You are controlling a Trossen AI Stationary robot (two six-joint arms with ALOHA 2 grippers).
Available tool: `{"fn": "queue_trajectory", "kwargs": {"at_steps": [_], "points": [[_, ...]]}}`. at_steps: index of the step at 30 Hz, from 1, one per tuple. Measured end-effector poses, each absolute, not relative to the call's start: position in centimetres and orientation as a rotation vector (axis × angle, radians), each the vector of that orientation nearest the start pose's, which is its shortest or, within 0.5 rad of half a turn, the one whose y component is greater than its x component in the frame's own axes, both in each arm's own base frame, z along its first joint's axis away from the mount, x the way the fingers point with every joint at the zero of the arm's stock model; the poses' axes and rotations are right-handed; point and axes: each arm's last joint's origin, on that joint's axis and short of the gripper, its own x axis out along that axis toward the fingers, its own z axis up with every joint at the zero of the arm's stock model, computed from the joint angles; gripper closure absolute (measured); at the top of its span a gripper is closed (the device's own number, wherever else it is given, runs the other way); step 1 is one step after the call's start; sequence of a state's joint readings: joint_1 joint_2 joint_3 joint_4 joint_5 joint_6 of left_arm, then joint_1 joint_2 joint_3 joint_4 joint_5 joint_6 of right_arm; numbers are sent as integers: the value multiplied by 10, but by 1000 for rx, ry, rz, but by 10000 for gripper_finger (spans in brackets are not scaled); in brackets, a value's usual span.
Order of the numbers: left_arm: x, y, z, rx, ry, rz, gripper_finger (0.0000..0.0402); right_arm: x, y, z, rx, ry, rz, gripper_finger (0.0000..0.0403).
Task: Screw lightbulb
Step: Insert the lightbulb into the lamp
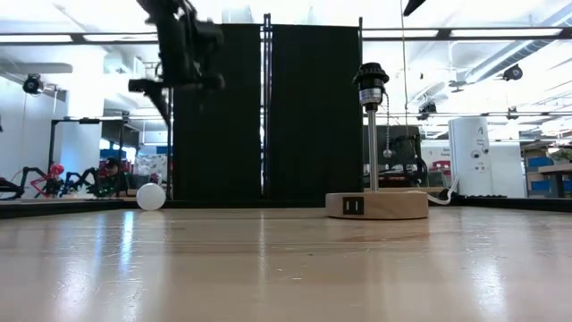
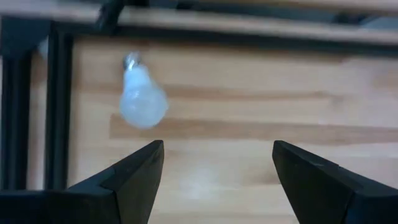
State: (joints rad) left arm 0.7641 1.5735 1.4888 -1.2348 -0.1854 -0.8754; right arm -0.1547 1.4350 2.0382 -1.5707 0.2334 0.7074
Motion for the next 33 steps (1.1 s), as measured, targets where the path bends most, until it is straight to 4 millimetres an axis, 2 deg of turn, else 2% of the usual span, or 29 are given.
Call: {"fn": "queue_trajectory", "kwargs": {"at_steps": [8,15,19,29,33], "points": [[210,238,276,-1194,1003,1481,108,179,-17,474,551,790,-624,38],[204,260,248,-1299,1121,1417,98,166,-16,455,579,773,-760,38],[196,269,244,-1310,1131,1424,89,166,-17,442,612,762,-790,38],[168,287,240,-1343,1082,1541,77,189,-18,417,660,723,-769,38],[162,290,231,-1395,1079,1495,77,196,-18,408,688,730,-786,38]]}}
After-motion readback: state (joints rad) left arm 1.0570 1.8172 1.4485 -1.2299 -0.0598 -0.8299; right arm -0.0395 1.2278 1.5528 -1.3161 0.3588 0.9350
